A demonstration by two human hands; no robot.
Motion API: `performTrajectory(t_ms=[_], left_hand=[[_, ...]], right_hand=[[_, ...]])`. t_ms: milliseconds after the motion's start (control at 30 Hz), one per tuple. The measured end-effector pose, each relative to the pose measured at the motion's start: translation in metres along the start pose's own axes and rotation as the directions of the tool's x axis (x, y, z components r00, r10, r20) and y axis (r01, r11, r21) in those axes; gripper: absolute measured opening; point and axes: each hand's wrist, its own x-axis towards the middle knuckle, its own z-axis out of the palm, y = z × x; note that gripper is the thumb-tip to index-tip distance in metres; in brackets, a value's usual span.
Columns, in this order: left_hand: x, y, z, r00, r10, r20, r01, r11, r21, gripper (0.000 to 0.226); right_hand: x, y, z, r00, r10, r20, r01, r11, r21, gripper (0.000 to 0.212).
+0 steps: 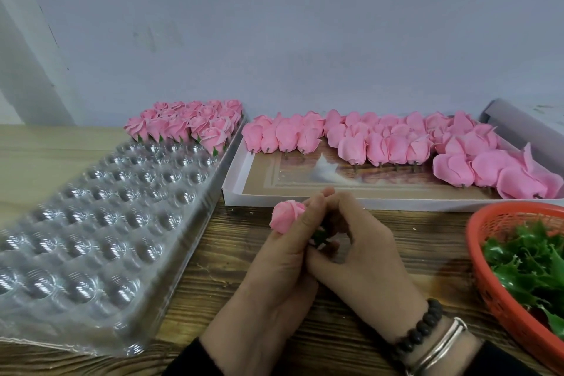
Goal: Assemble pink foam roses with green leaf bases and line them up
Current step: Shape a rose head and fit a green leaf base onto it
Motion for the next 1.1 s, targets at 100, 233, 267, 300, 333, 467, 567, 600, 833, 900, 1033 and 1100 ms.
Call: performTrajectory(t_ms=[100, 233, 267, 300, 333, 467, 567, 600, 833, 900, 1033, 1100], left_hand=[[0.002, 0.003, -0.002, 0.999, -0.022, -0.025, 0.023, 0.999, 0.038, 0.027], [0.003, 0.003, -0.004, 0.997, -0.004, -0.081, 0.006, 1.000, 0.021, 0.040], [0.004, 0.004, -0.004, 0.996, 0.004, -0.089, -0.002, 1.000, 0.023, 0.038], [0.004, 0.005, -0.004, 0.995, 0.011, -0.102, -0.009, 1.000, 0.022, 0.035], [0.004, 0.005, -0.004, 0.993, 0.016, -0.116, -0.013, 1.000, 0.020, 0.031], [0.005, 0.002, -0.004, 0.992, 0.041, -0.123, -0.035, 0.998, 0.044, 0.032], [0.005, 0.002, -0.005, 0.998, 0.015, -0.067, -0.012, 0.999, 0.047, 0.029], [0.005, 0.003, -0.006, 0.999, 0.001, -0.046, 0.001, 0.999, 0.039, 0.030], [0.004, 0.004, -0.006, 0.980, 0.198, -0.029, -0.185, 0.949, 0.256, 0.011], [0.004, 0.007, -0.008, 0.950, 0.309, -0.039, -0.269, 0.877, 0.398, 0.011], [0.004, 0.012, -0.012, 0.880, 0.472, 0.056, -0.340, 0.542, 0.768, 0.018], [0.003, 0.012, -0.011, 0.887, 0.445, 0.122, -0.329, 0.426, 0.843, 0.025]], right_hand=[[0.003, 0.000, -0.003, 0.989, 0.119, 0.092, -0.138, 0.961, 0.239, 0.020], [0.003, 0.000, -0.005, 0.974, 0.148, 0.170, -0.195, 0.931, 0.309, 0.024], [0.002, 0.000, -0.003, 0.973, 0.147, 0.180, -0.195, 0.937, 0.289, 0.028], [0.001, 0.000, -0.001, 0.972, 0.147, 0.183, -0.192, 0.947, 0.259, 0.033], [0.000, 0.000, 0.001, 0.974, 0.145, 0.175, -0.184, 0.956, 0.229, 0.036], [-0.001, -0.001, 0.002, 0.984, 0.150, 0.094, -0.163, 0.974, 0.159, 0.028], [0.002, -0.004, -0.002, 0.978, 0.166, 0.126, -0.194, 0.946, 0.258, 0.021], [0.003, -0.005, -0.004, 0.971, 0.170, 0.166, -0.217, 0.918, 0.333, 0.021], [0.003, -0.002, -0.004, 0.952, 0.192, 0.238, -0.277, 0.871, 0.405, 0.022], [0.003, 0.001, -0.004, 0.977, 0.170, 0.130, -0.206, 0.916, 0.344, 0.024], [0.003, 0.004, -0.009, 0.997, 0.078, 0.004, -0.077, 0.968, 0.238, 0.029], [0.002, 0.003, -0.010, 0.999, 0.015, 0.040, -0.021, 0.987, 0.161, 0.039]])
